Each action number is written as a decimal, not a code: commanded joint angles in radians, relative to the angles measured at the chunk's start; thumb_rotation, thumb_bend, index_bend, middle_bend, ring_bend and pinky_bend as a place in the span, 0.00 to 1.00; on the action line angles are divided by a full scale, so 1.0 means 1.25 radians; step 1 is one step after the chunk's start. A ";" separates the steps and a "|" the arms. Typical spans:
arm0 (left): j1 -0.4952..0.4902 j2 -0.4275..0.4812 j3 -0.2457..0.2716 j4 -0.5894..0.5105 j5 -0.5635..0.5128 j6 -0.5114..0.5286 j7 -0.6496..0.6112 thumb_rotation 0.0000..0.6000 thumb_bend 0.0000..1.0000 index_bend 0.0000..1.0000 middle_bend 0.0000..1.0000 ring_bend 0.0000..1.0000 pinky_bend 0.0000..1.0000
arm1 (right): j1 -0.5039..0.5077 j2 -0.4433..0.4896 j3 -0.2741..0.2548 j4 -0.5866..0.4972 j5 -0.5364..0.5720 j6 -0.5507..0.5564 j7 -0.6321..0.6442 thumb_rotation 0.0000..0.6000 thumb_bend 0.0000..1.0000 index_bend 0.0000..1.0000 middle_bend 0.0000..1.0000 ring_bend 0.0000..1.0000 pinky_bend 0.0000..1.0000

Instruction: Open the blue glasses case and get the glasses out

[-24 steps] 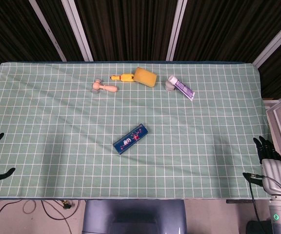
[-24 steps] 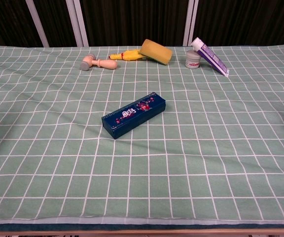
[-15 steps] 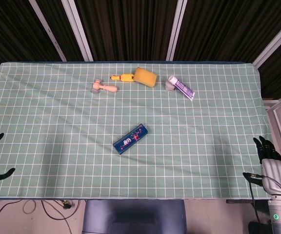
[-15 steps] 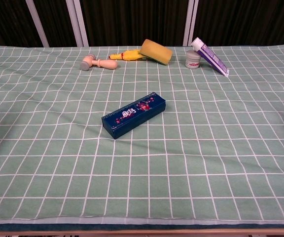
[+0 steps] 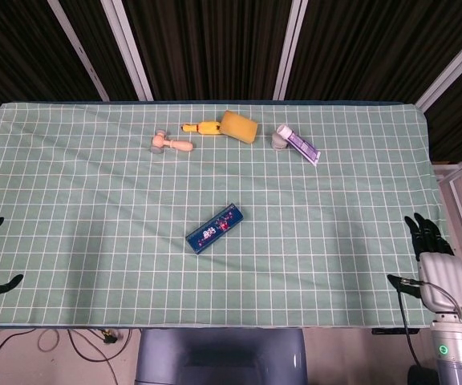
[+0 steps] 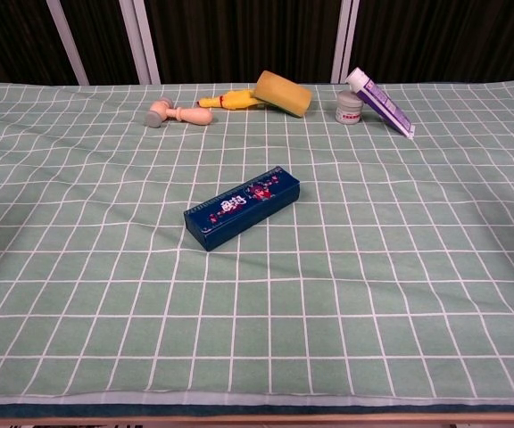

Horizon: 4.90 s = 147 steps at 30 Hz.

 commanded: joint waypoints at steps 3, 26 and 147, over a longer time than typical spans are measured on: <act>0.001 0.001 0.000 -0.001 0.001 0.002 -0.001 1.00 0.00 0.00 0.00 0.00 0.00 | 0.080 -0.008 0.050 -0.030 0.032 -0.071 -0.085 1.00 0.15 0.00 0.00 0.00 0.24; -0.008 0.012 -0.005 -0.012 -0.024 -0.027 -0.014 1.00 0.00 0.00 0.00 0.00 0.00 | 0.434 -0.395 0.135 0.109 0.288 -0.261 -0.398 1.00 0.11 0.00 0.00 0.00 0.24; -0.021 0.042 -0.010 -0.044 -0.070 -0.085 -0.116 1.00 0.00 0.00 0.00 0.00 0.00 | 0.822 -0.782 0.289 0.538 0.714 -0.336 -0.542 1.00 0.50 0.23 0.00 0.00 0.24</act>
